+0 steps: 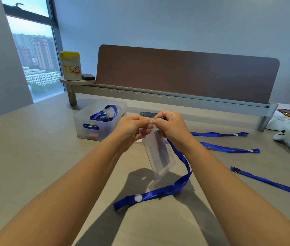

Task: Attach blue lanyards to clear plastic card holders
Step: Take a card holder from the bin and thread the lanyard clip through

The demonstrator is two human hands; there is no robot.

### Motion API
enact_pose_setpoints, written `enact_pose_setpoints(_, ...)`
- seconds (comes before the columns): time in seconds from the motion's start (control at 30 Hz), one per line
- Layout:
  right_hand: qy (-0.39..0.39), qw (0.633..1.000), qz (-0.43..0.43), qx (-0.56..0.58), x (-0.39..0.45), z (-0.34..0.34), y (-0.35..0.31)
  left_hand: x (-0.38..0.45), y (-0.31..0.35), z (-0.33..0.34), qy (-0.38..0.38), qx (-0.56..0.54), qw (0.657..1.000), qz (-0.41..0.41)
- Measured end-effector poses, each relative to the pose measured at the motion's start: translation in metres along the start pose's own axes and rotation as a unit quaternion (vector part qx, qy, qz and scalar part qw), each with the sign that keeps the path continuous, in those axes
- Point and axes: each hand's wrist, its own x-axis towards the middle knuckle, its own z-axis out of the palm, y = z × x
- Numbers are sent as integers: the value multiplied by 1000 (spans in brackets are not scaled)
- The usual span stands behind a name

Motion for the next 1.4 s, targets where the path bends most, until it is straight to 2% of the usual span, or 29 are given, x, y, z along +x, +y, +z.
enact_pose_setpoints(0.13,-8,999,34,36,3,-2,1,-3,5,-4,-25,-5,999,-25)
enact_pose_setpoints(0.27,-4,981,89,171,8,-3,-1,-6,4,-8,-65,14,998,10)
enact_pose_setpoints(0.37,-16,962,124,241,11,-1,-5,-8,-2,-7,-36,110,991,69)
enact_pose_setpoints(0.47,-34,959,145,240,12,0,-8,-4,-13,-11,43,185,977,99)
enact_pose_setpoints(0.53,-45,972,137,188,13,2,-10,-3,-17,-17,120,244,954,130)
enact_pose_setpoints(0.63,-35,995,85,-24,18,6,-7,-7,-18,-29,217,373,882,186)
enact_pose_setpoints(0.7,-23,986,43,-162,22,13,-3,-12,-19,-34,250,449,825,237)
enact_pose_setpoints(0.8,-18,954,-12,-299,27,22,2,-15,-24,-40,254,517,753,318)
enact_pose_setpoints(0.87,-11,928,-44,-369,29,27,4,-16,-28,-44,261,535,733,329)
enact_pose_setpoints(1.0,1,899,-85,-429,30,34,5,-17,-29,-44,257,486,802,236)
enact_pose_setpoints(1.1,0,895,-101,-434,33,40,5,-13,-30,-43,273,442,837,174)
enact_pose_setpoints(1.17,-36,924,-65,-374,39,43,5,-9,-29,-45,286,428,842,161)
enact_pose_setpoints(1.27,-103,973,53,-201,44,42,8,-3,-30,-51,298,441,826,185)
enact_pose_setpoints(1.33,-72,979,54,-182,49,42,15,3,-29,-57,301,435,827,190)
enact_pose_setpoints(1.4,-2,983,28,-179,55,44,22,6,-30,-61,302,423,835,181)
